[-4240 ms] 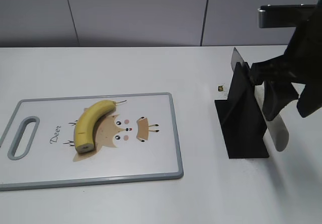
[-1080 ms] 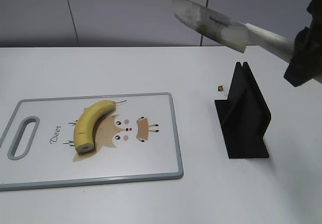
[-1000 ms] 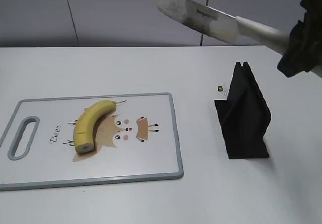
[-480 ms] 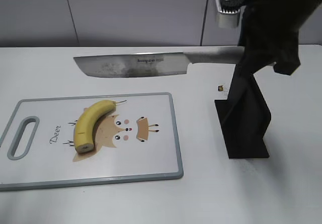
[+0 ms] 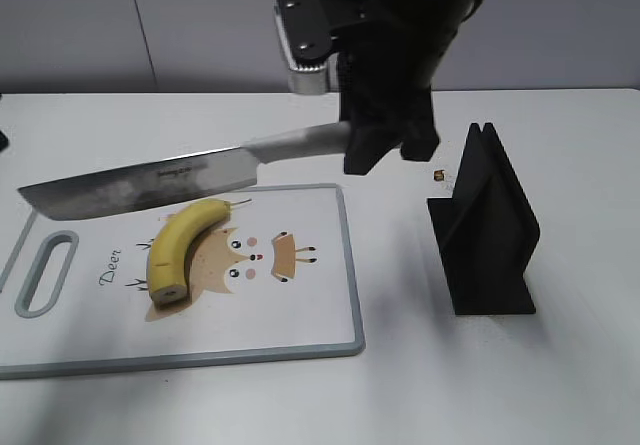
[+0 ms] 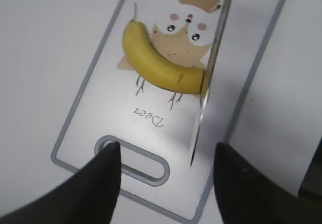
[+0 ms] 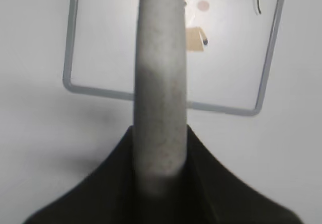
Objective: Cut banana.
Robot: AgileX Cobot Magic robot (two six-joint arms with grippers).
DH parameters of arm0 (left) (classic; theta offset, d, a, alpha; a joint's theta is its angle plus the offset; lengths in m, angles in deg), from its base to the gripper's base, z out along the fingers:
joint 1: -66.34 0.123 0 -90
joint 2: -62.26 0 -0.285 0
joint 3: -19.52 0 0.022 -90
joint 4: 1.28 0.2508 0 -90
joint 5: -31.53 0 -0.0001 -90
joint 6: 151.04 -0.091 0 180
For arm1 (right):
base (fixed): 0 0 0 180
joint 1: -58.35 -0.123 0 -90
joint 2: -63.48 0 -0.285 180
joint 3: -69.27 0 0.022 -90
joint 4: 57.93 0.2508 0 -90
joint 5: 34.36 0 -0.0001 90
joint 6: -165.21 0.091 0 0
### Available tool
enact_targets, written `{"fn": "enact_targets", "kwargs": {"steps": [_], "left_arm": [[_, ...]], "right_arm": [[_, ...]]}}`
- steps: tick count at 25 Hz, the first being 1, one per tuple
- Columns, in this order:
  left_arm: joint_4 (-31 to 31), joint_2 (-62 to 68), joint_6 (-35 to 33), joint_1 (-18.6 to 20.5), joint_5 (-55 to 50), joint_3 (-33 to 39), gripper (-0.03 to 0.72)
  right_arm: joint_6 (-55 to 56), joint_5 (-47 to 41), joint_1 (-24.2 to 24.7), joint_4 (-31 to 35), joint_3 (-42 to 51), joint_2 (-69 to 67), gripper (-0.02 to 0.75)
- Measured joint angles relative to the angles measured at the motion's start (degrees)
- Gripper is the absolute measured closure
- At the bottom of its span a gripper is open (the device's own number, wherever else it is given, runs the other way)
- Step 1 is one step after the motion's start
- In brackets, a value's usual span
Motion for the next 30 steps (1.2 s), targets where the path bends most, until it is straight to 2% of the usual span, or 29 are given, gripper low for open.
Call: {"fn": "enact_targets", "kwargs": {"steps": [5, 8, 12, 22, 28, 30], "left_arm": [[7.5, 4.7, -0.5, -7.9, -0.1, 0.0, 0.119], [8.1, 7.0, -0.5, -9.5, -0.3, 0.0, 0.126], [8.1, 9.3, -0.5, -9.8, -2.0, 0.1, 0.144], [8.2, 10.2, -0.2, -9.8, 1.7, 3.8, 0.214], [6.9, 10.2, 0.2, -9.8, 1.9, 3.8, 0.388], [6.5, 10.2, 0.4, -9.8, 1.9, 3.8, 0.415]], "right_arm": [[-0.4, 1.2, -1.6, 3.1, -0.5, -3.1, 0.578], [-0.4, 1.3, -1.6, 3.1, -0.5, -3.2, 0.578], [-0.4, 1.3, -1.6, 3.1, -0.5, -3.3, 0.578], [-0.4, 0.8, -1.6, 3.5, -0.5, -3.4, 0.578], [-0.4, 0.7, -1.6, 5.5, -0.5, -3.6, 0.578], [-0.4, 0.7, -1.6, 6.5, -0.5, -3.6, 0.578]]}}
